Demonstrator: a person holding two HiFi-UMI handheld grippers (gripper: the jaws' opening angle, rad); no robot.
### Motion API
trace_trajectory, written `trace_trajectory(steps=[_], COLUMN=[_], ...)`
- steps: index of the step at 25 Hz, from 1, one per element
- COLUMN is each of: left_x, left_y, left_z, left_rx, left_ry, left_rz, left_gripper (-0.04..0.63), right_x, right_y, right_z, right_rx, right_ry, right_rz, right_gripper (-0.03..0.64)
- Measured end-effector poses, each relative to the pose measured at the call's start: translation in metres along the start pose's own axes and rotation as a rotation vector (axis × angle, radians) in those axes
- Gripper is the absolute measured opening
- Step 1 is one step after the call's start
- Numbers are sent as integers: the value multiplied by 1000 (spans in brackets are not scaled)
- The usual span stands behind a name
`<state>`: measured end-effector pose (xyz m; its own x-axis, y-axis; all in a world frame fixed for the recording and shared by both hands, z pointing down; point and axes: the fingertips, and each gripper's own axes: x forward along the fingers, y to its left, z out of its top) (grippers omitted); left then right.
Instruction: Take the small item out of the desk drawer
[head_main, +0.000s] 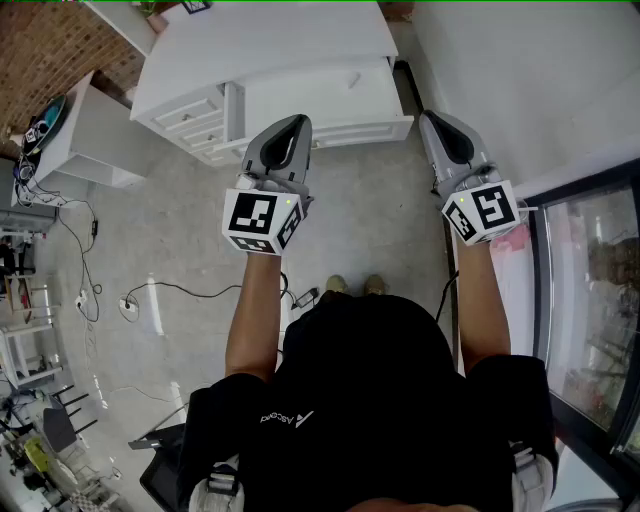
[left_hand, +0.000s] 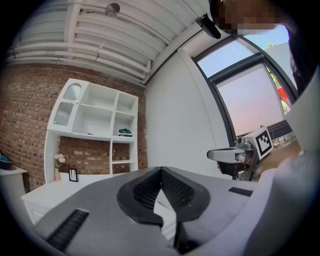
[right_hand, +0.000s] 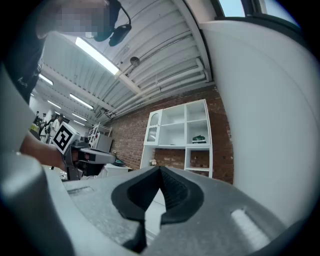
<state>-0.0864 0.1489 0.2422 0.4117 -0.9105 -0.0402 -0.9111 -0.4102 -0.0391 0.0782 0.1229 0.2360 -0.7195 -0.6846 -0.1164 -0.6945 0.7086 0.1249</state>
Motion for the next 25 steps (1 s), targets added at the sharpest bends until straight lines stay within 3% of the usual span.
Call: trace_trajectory(steps=[18,25], left_x=[-4,1], left_y=[32,50], left_z=[4,-6], left_rx=[-24,-28], left_ry=[-29,4], left_rz=[7,4], left_gripper=[3,80], right_x=[23,37], right_y=[21,30], right_z=[1,-4], right_rx=[-5,-12], right_ry=[6,17], right_rz=[-1,-12], right_gripper=[0,0])
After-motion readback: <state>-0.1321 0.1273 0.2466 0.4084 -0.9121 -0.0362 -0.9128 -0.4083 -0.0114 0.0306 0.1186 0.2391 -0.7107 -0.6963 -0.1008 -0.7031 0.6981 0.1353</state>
